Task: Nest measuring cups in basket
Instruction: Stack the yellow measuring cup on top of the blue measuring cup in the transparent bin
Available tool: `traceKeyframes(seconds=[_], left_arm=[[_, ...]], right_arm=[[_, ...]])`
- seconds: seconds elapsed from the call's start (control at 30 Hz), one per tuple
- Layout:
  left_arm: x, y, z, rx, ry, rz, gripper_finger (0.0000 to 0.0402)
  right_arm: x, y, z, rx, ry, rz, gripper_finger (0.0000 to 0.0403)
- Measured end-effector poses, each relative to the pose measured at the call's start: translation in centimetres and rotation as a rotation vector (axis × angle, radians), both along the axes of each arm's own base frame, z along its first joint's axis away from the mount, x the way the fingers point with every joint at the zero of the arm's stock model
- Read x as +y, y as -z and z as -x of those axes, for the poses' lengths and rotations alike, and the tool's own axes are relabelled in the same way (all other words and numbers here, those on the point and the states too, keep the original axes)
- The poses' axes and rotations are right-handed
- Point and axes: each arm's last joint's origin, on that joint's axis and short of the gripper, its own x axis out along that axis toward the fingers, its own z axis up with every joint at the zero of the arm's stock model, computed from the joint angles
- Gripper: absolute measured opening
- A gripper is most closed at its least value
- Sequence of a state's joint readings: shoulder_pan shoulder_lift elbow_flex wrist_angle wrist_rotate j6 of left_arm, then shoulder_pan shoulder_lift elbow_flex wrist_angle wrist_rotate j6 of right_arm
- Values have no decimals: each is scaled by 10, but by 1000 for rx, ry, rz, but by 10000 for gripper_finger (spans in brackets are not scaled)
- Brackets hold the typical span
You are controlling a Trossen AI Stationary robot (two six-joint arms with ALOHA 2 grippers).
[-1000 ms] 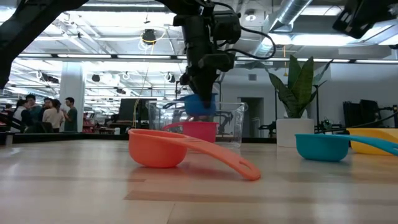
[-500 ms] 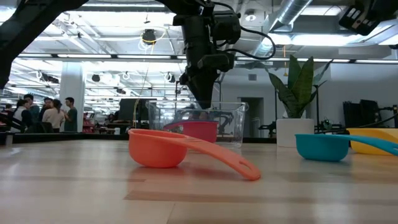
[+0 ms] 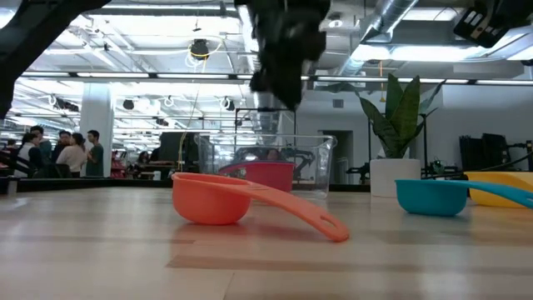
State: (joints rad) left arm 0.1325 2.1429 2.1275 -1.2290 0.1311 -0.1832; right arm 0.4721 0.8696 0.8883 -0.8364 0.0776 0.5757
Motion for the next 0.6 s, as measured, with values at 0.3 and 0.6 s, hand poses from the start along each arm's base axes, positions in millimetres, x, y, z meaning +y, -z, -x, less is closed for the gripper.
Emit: traceKeyframes(seconds=[0.3, 0.6], left_arm=[[-47, -58, 11, -43, 97, -308, 87], [-105, -44, 36, 157, 266, -407, 87]], right_arm=[[1, 0, 0, 1, -8, 4, 66], [-3, 7, 8, 95, -10, 50, 66]])
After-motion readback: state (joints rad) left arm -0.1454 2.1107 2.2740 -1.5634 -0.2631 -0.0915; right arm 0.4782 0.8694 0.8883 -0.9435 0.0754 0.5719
